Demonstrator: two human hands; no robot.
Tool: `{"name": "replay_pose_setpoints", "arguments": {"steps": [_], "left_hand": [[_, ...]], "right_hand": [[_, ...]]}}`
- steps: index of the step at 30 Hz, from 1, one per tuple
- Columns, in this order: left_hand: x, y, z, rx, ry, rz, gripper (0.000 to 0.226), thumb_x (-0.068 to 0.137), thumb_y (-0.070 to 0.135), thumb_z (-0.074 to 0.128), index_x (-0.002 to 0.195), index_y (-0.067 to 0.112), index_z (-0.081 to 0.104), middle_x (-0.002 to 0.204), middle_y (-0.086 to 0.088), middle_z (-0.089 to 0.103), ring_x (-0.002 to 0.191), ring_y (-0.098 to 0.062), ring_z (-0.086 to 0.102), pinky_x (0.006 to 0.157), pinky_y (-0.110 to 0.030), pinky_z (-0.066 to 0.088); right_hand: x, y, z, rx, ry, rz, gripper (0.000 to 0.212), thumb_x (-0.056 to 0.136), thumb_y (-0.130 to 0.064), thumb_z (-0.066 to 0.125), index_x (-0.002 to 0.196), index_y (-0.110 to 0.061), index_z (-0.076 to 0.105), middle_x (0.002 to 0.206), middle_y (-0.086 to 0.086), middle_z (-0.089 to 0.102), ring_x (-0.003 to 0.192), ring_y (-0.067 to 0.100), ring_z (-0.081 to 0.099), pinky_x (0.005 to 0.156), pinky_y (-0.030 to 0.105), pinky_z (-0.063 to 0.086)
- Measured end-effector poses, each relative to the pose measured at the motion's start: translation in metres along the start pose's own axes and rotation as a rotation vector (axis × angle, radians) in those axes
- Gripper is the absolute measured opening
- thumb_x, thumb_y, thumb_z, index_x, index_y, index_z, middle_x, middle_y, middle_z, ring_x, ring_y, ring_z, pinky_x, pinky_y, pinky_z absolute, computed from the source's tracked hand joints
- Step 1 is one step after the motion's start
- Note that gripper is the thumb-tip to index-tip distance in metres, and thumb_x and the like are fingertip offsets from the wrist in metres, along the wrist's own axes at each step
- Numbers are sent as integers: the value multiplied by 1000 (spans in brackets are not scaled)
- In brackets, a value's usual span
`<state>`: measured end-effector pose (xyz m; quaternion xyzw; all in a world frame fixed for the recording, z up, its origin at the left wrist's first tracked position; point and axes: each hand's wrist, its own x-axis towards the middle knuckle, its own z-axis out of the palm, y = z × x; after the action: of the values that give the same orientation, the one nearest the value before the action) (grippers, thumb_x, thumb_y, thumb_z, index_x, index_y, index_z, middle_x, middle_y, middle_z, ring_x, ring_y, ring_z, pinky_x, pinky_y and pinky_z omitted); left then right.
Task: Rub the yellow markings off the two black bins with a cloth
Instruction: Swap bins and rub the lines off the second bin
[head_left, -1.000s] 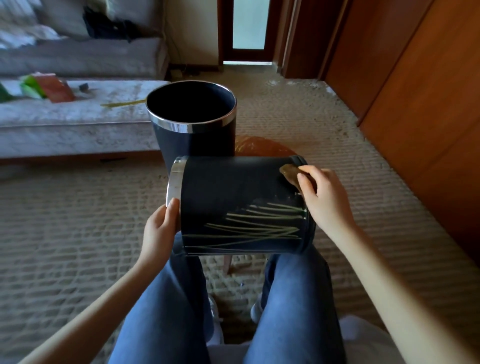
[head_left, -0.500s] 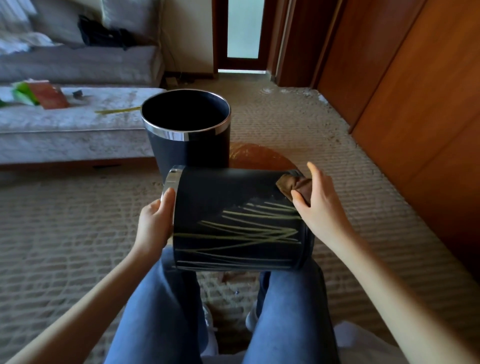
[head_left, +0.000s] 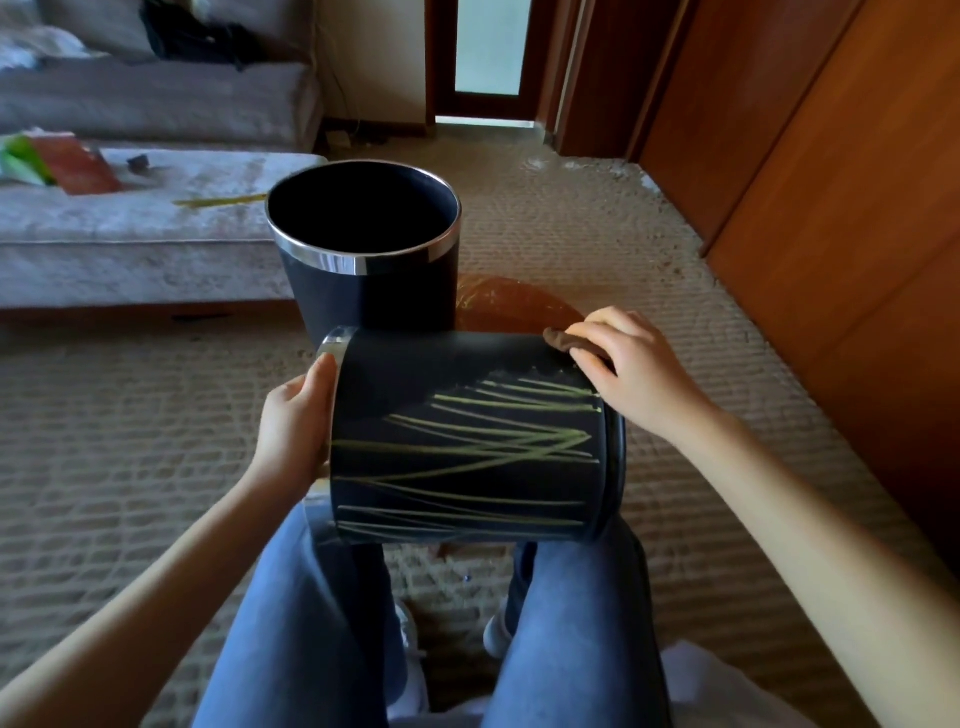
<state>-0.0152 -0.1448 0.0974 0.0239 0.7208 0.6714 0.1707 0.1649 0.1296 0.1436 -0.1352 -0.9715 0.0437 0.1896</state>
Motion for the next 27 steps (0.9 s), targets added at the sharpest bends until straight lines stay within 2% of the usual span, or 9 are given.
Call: {"name": "replay_pose_setpoints", "arguments": {"steps": [4,7,10,14,17,19,21,24,27], "left_hand": [[6,7,7,-18,1,-16,45,98,49,58,86,8,74,78,-12,72,66,-21,69,60,-27,55],[8,7,7,-1,6,-2,44,97,50,58,82,12,74,81,-12,73,69,-20,70,65,-31,57],[9,5,7,7,2,-5,42,99,48,56,83,13,74,83,-11,74,68,-18,71,63,-29,59],[7,4,4,-13,-15,-9,44,96,53,58,83,12,72,85,-17,67,78,-29,60,73,-44,49],[1,4,2,9,-6,-3,43,98,49,56,86,11,71,84,-17,65,77,-27,59,65,-35,51],[1,6,3,13,0,-22,44,97,51,56,80,14,72,84,-17,65,77,-28,58,66,-38,50],[7,9,5,-11,-4,-58,46,93,55,59,77,15,76,83,-16,67,79,-30,59,73,-43,49],[13,12,8,-11,-7,-64,43,97,50,58,82,13,75,76,-8,73,74,-25,66,71,-35,55],[12,4,5,25,-14,-13,57,95,55,58,92,1,74,83,-14,74,77,-27,68,73,-38,56]], "right_hand": [[-28,-13,-1,-27,126,-36,29,83,0,70,112,-4,71,110,11,65,98,34,58,88,44,45],[-67,-29,1,-20,225,-53,30,82,0,67,111,-5,74,111,12,66,102,31,56,91,42,44],[-79,-33,1,-25,271,-99,25,83,-4,67,107,-6,75,107,12,67,99,29,55,89,40,44],[-31,-24,1,75,184,-112,17,88,-11,66,101,-4,74,104,11,66,98,30,58,90,36,44],[24,-13,6,159,4,17,19,93,-10,64,108,-6,74,113,8,69,105,29,64,91,31,45],[41,-11,10,136,-94,57,24,95,-11,61,116,-9,72,120,5,68,112,26,62,92,25,41],[34,-17,11,108,-72,26,28,94,-6,62,120,-11,71,120,5,69,110,28,62,92,25,38],[-18,-34,5,128,69,-78,33,85,3,69,116,-8,73,115,7,70,103,30,60,97,28,39],[-56,-43,6,134,142,-161,36,82,7,68,116,-5,73,114,10,68,104,31,59,100,34,44]]}}
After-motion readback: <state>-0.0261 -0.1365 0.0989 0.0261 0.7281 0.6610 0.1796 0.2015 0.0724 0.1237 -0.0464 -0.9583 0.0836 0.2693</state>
